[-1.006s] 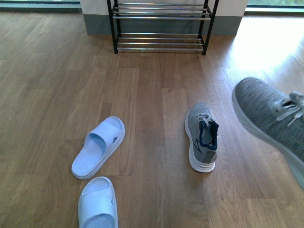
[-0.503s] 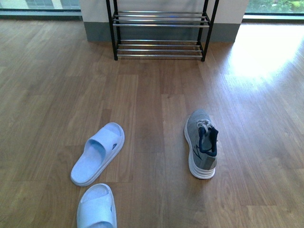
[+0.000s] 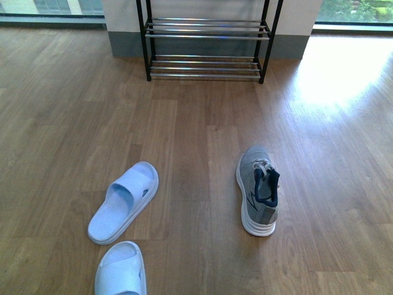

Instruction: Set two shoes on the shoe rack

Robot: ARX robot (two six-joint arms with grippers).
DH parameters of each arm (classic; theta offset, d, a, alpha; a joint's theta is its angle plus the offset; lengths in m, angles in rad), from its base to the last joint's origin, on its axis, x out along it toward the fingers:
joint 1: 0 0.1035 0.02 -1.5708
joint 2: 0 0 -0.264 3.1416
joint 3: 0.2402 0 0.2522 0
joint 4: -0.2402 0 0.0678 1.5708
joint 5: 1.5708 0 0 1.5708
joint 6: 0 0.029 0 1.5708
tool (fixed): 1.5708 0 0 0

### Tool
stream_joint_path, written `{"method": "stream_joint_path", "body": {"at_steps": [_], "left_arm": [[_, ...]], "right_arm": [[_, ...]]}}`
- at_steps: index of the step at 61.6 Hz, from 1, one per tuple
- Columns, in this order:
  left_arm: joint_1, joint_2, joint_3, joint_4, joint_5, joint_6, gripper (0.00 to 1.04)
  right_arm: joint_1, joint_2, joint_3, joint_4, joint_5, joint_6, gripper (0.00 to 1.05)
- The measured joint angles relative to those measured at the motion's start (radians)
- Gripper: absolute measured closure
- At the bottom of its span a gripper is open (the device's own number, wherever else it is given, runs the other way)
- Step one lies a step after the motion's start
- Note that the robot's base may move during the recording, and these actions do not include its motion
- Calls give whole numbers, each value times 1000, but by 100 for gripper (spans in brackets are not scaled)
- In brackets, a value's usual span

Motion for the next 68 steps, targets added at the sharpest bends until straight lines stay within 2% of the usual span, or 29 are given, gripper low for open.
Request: {"method": "stream_joint_path", "body": {"at_steps": [44,68], "left_arm": [[0,0,0,0,6,0,9],[0,0,0,0,4,0,9]], "right_arm": [[-6,0,-1,1,29,0,103],[-5,-2,-1,2,12,0,103]]}}
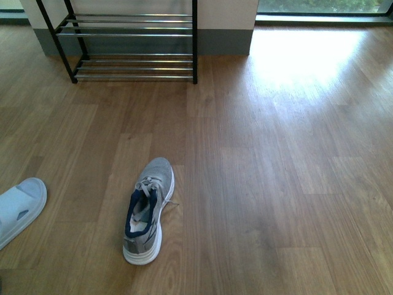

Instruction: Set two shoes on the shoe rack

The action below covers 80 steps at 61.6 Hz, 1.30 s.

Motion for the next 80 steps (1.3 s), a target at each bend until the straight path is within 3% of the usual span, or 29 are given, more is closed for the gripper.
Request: {"method": "stream_joint_path", "body": {"at_steps": [17,22,25,26,30,35,49,63,80], "left_arm": [[0,0,0,0,-2,0,9],[-100,150,87,-209,-264,-68,9],[-129,309,115,-227,-396,-91,9],[-130,323,116,-223,-399,-92,9],[-142,527,116,-128,-397,-97,9],[-162,946,134,167,-389,-75,9],[-234,1804,322,652,-333,-15,9],[-259,2278,563,684,-278,-18,9],[-284,2562,831,610,-201,-19,9]], "right_arm": [[1,1,0,0,-3,0,103],[1,1,0,0,-3,0,103],[1,1,0,0,-3,0,103],[1,1,0,0,-3,0,103],[1,1,0,0,-3,0,103],[1,1,0,0,-3,0,103],[1,1,0,0,-3,0,103],[1,1,0,0,-3,0,103],[1,1,0,0,-3,0,103]]}}
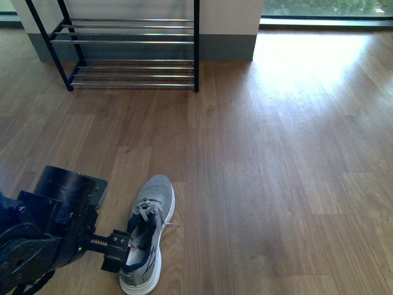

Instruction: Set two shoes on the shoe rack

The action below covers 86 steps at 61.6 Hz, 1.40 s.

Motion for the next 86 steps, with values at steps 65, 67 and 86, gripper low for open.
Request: {"method": "stream_joint_path", "body": {"at_steps": [65,67,86], "left_arm": [[-134,110,341,-222,89,-37,9],[-130,104,333,-221,90,-32,9],[-119,101,308,-254,92,-28,9]], "right_arm": [[0,0,0,0,0,0,103],[0,0,0,0,0,0,103],[0,0,0,0,0,0,103]]}}
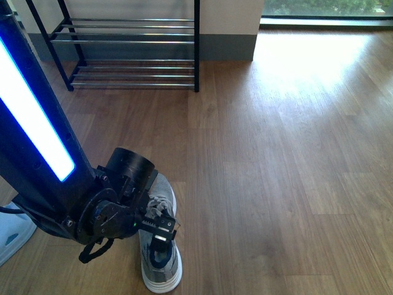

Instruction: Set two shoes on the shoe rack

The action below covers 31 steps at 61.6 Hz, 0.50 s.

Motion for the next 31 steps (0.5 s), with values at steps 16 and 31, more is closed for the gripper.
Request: {"method": "stream_joint_path", "body": {"at_steps": [16,31], "left_arm": [[0,98,100,-27,-63,-22,9],[30,151,127,0,10,-21,9]], "right_arm": [[0,0,0,0,0,0,103],[0,0,0,0,0,0,103]]}}
